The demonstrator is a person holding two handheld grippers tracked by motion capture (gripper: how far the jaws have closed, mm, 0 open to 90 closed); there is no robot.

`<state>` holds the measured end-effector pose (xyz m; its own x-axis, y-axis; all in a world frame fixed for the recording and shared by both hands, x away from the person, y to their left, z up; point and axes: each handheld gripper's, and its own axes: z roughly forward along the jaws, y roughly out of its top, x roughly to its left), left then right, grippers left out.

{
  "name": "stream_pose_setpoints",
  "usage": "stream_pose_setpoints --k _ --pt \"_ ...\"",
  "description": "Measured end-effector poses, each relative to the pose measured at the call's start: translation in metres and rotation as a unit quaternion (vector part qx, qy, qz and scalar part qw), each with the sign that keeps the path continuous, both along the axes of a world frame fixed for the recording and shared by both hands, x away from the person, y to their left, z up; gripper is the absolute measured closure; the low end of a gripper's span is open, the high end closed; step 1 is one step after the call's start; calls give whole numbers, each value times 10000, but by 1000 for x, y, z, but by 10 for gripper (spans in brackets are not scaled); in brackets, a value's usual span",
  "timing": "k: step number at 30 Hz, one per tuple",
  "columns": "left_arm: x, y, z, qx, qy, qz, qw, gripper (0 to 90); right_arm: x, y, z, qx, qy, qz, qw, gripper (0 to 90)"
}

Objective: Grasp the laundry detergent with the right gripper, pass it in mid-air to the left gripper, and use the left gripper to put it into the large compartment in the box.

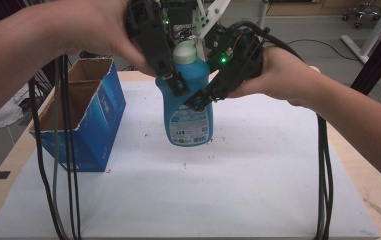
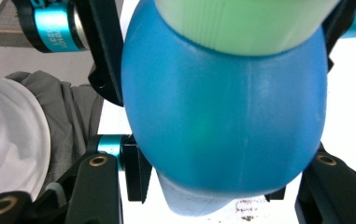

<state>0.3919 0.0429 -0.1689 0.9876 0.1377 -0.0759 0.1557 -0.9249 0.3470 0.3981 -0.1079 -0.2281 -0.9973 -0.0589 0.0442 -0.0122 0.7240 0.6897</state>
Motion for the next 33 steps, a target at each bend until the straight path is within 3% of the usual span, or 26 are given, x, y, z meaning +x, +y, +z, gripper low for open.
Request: stream_pose_setpoints --k 22,33 --pt "-1 -2 -1 59 -12 -1 10000 324 -1 -2 2 -27 51 -88 9999 465" --pt "-2 -3 -2 -13 38 178 9998 342 -2 -1 1 -57 34 -88 9999 465"
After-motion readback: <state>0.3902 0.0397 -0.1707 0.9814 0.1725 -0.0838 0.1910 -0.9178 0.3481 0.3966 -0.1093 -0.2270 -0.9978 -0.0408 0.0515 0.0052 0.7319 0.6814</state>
